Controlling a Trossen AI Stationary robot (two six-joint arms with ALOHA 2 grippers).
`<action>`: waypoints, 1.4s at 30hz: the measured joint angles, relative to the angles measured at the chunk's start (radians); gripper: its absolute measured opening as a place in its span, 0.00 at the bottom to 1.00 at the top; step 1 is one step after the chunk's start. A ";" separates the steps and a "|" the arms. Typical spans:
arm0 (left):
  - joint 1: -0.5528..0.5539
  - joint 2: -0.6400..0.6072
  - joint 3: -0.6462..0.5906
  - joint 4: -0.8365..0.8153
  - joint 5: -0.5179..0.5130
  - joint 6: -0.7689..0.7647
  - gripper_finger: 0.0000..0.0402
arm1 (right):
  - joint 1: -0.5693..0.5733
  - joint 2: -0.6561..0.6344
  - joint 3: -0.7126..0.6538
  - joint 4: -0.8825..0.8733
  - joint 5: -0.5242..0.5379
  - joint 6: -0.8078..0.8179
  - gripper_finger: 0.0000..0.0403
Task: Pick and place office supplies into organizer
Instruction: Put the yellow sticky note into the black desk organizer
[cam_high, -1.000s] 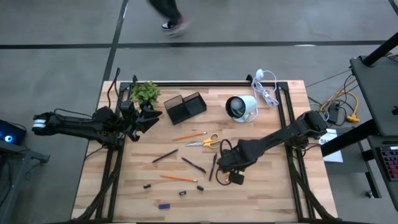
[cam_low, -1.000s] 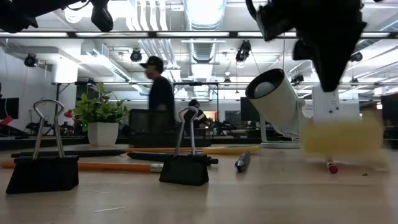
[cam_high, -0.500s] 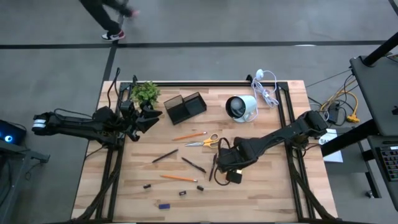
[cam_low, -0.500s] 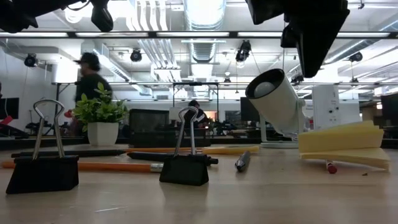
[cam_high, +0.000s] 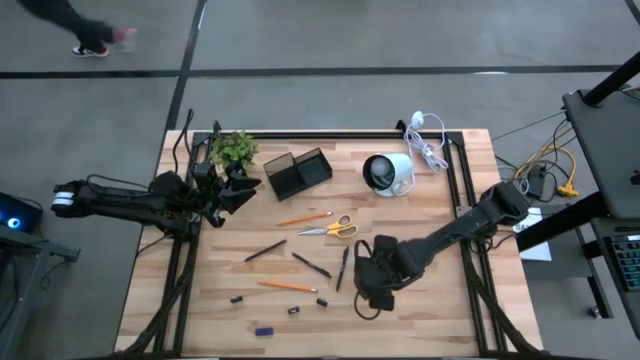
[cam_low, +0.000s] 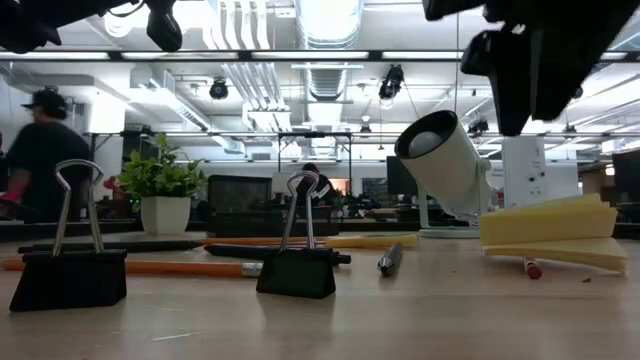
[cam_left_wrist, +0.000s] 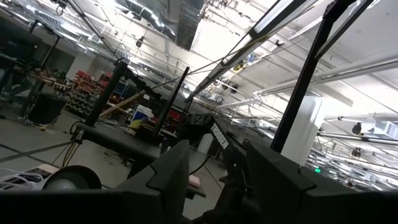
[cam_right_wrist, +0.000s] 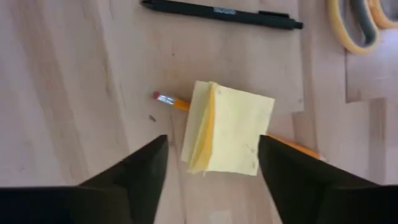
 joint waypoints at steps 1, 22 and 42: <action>0.000 0.000 0.000 0.000 0.000 0.000 0.36 | 0.006 0.000 -0.014 0.014 0.004 0.008 0.63; 0.000 0.011 -0.001 -0.002 -0.002 0.000 0.36 | 0.041 0.003 -0.289 0.297 -0.002 0.090 0.65; 0.000 0.020 -0.001 0.001 -0.002 0.000 0.36 | 0.039 0.001 -0.390 0.416 -0.002 0.090 0.36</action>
